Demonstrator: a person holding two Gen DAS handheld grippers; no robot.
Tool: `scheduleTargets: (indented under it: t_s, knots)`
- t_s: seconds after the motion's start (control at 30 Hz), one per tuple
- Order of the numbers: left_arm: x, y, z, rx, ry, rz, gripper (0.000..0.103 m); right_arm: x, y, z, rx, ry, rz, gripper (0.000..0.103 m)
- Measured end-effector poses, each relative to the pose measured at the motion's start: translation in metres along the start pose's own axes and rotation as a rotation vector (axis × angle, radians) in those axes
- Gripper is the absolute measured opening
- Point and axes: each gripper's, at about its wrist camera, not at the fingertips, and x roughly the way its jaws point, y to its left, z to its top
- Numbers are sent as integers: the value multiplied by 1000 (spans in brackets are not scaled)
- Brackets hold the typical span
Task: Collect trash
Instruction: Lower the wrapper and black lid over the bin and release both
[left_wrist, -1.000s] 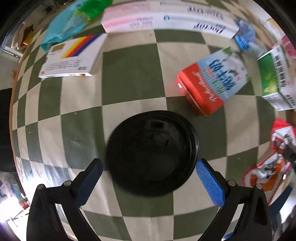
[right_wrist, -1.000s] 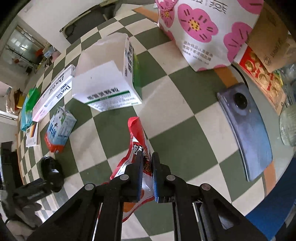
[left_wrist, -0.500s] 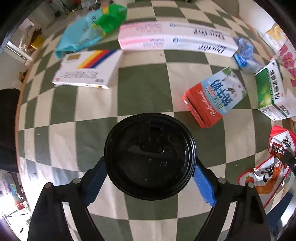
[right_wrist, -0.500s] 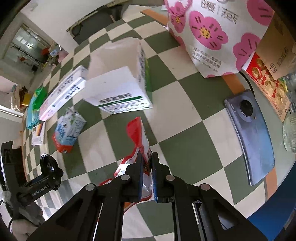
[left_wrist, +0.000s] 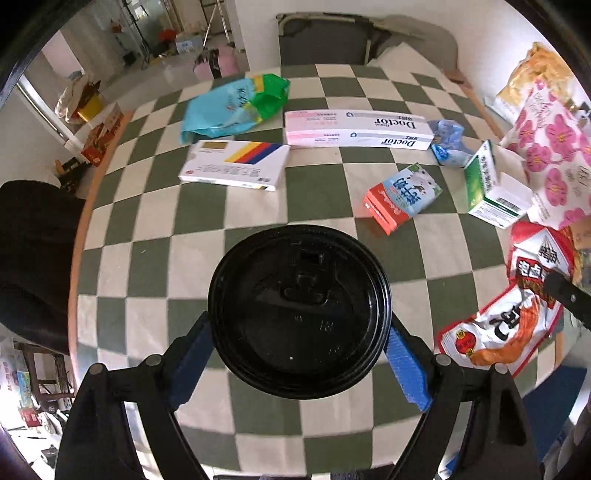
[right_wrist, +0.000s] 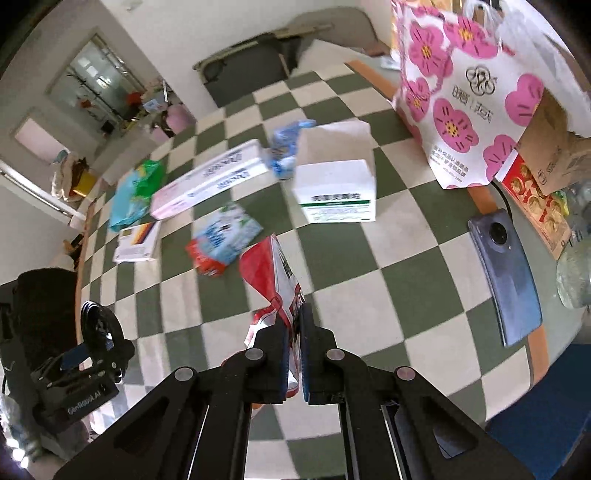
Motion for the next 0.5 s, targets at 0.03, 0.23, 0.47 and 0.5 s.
scheduleTargets:
  t_s: [0.03, 0.23, 0.47, 0.5]
  knots:
    - [-8, 5, -10, 0, -12, -7, 86, -6, 4, -6, -5, -9, 1, 5]
    - [-47, 33, -71, 3, -74, -35, 87, -45, 35, -72, -32, -54, -3, 5]
    - [-65, 69, -163, 21, -56, -64, 87, -71, 64, -194, -37, -29, -34, 5]
    - [-63, 73, -176, 17, -40, -72, 87, -71, 66, -210, -33, -14, -38, 5]
